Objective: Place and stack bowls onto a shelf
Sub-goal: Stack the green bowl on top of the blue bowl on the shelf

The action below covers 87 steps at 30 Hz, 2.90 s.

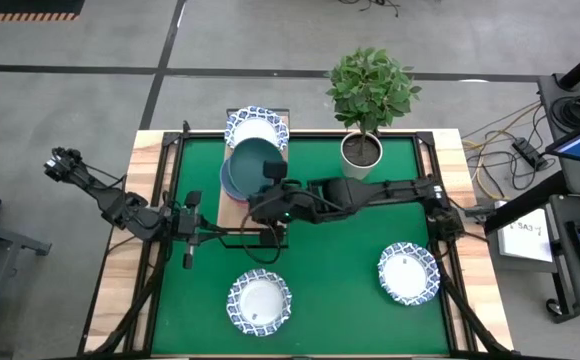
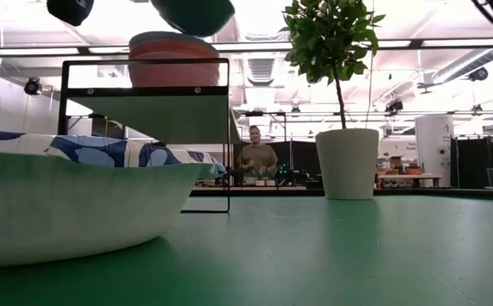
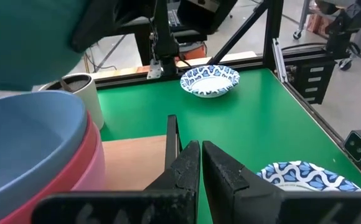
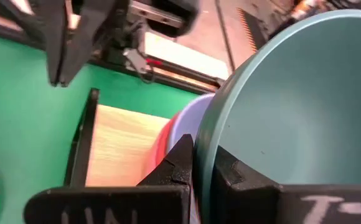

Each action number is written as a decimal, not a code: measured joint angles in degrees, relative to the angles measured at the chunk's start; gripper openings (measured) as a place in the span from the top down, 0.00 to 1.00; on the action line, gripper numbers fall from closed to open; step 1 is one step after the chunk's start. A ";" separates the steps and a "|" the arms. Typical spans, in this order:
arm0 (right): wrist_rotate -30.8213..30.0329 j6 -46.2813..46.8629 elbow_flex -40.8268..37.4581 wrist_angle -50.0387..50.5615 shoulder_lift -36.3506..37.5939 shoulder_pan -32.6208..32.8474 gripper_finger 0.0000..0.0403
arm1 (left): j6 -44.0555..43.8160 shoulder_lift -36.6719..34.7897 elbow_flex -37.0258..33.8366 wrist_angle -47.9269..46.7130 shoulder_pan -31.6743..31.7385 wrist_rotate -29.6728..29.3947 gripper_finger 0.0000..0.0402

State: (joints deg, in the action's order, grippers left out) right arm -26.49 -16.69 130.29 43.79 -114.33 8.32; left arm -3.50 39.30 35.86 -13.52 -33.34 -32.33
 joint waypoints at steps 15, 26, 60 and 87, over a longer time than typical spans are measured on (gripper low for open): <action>2.96 -1.73 4.58 0.95 -4.21 -3.96 0.91 | -0.27 -0.19 0.00 -0.81 0.00 -0.05 1.00; 2.93 -1.29 4.60 0.14 -4.95 -3.72 0.71 | -0.27 -0.19 0.00 -0.95 0.00 -0.11 1.00; 2.54 10.98 -8.51 14.06 2.58 13.81 0.92 | 15.93 2.13 0.00 22.63 0.15 -1.27 1.00; 2.48 22.46 -72.95 -47.56 33.89 14.69 0.92 | 4.10 10.34 10.19 6.34 30.40 5.98 1.00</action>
State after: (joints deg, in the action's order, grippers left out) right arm -24.01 5.77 57.34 -3.77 -80.44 23.00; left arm 0.60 49.64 46.05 -7.17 -2.94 -26.36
